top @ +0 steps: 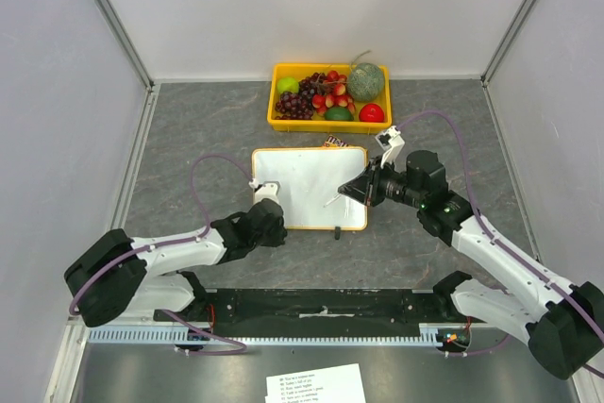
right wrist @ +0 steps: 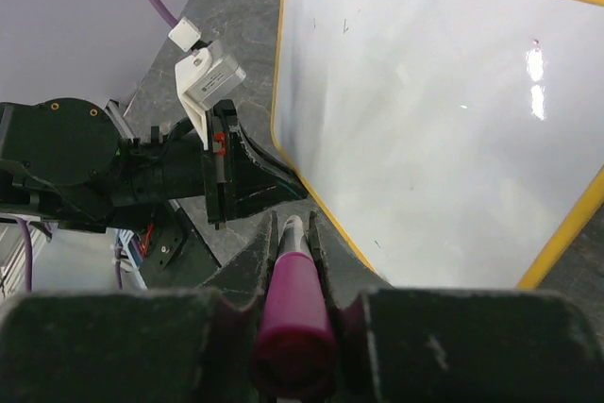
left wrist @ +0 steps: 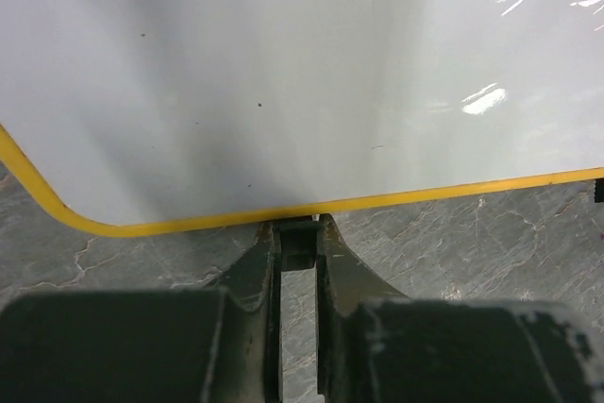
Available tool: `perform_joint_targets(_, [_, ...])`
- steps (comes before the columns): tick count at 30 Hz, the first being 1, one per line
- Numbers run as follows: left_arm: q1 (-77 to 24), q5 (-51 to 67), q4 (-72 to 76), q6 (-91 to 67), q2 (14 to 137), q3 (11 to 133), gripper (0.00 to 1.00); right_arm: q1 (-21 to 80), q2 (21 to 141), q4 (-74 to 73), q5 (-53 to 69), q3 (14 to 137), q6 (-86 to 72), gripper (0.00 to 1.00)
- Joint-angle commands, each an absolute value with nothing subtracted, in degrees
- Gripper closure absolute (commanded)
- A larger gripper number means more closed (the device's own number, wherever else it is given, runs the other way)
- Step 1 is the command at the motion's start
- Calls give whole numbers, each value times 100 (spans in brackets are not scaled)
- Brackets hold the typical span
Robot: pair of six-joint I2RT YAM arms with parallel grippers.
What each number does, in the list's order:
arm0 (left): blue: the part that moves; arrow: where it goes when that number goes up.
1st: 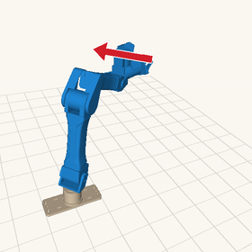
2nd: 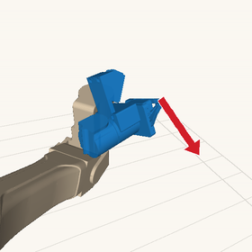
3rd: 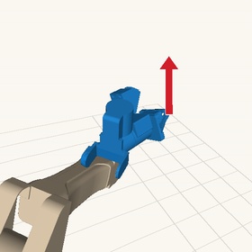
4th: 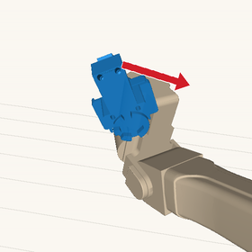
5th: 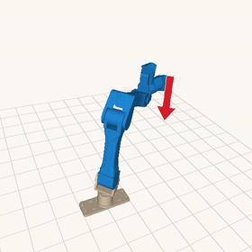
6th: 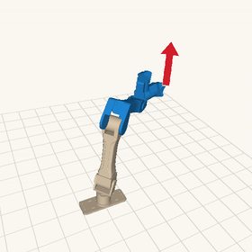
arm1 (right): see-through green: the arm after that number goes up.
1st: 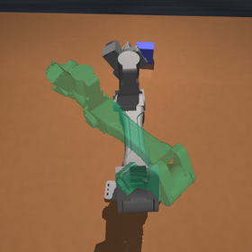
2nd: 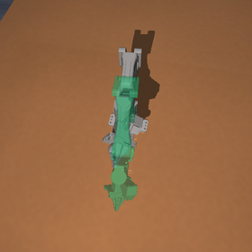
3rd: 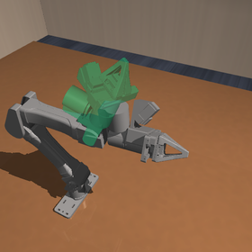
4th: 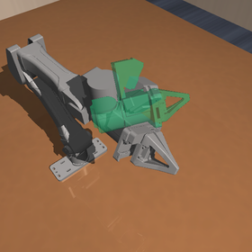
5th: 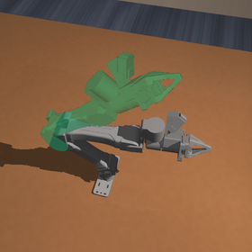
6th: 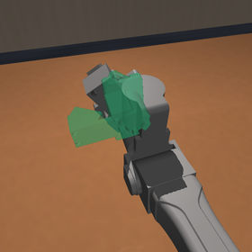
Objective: Write a sentence on the whiteboard
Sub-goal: Move the whiteboard to the center of the board.
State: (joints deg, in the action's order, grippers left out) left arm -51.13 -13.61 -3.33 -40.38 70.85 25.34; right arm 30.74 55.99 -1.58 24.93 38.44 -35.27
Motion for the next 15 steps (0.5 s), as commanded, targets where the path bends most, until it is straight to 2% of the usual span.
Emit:
perform_joint_targets(1, [-5483,-1318,-940,-4736,7216,2636,98,3076,5660,219,2434,4104,-3401,100])
perform_joint_targets(15, [-6459,-1872,-2091,-6010,7822,3497,98,3076,5634,272,2364,4078,-3331,100])
